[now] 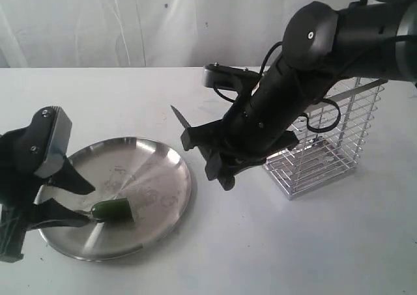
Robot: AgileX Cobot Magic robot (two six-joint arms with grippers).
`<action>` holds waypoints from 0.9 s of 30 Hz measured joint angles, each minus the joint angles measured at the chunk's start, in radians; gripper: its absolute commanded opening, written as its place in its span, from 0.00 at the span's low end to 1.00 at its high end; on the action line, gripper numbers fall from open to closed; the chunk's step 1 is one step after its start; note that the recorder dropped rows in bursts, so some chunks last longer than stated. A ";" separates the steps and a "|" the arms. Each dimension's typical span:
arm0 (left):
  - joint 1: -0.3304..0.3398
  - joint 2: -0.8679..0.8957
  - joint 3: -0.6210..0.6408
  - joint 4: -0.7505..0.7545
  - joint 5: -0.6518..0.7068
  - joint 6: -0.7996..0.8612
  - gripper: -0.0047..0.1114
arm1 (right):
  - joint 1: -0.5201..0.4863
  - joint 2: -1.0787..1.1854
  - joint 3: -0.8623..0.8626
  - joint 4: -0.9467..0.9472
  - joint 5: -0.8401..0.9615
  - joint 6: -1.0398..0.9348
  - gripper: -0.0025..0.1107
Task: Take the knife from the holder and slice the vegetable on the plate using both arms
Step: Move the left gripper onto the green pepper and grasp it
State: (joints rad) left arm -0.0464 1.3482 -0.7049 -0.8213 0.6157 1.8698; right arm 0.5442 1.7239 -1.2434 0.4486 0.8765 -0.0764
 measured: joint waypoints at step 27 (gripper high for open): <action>-0.011 0.353 -0.043 -0.205 -0.235 0.087 0.62 | -0.004 0.001 0.000 0.000 -0.029 0.005 0.02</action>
State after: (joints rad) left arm -0.0571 1.7014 -0.7482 -1.0263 0.3806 1.9570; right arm 0.5406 1.7246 -1.2434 0.4486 0.8476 -0.0710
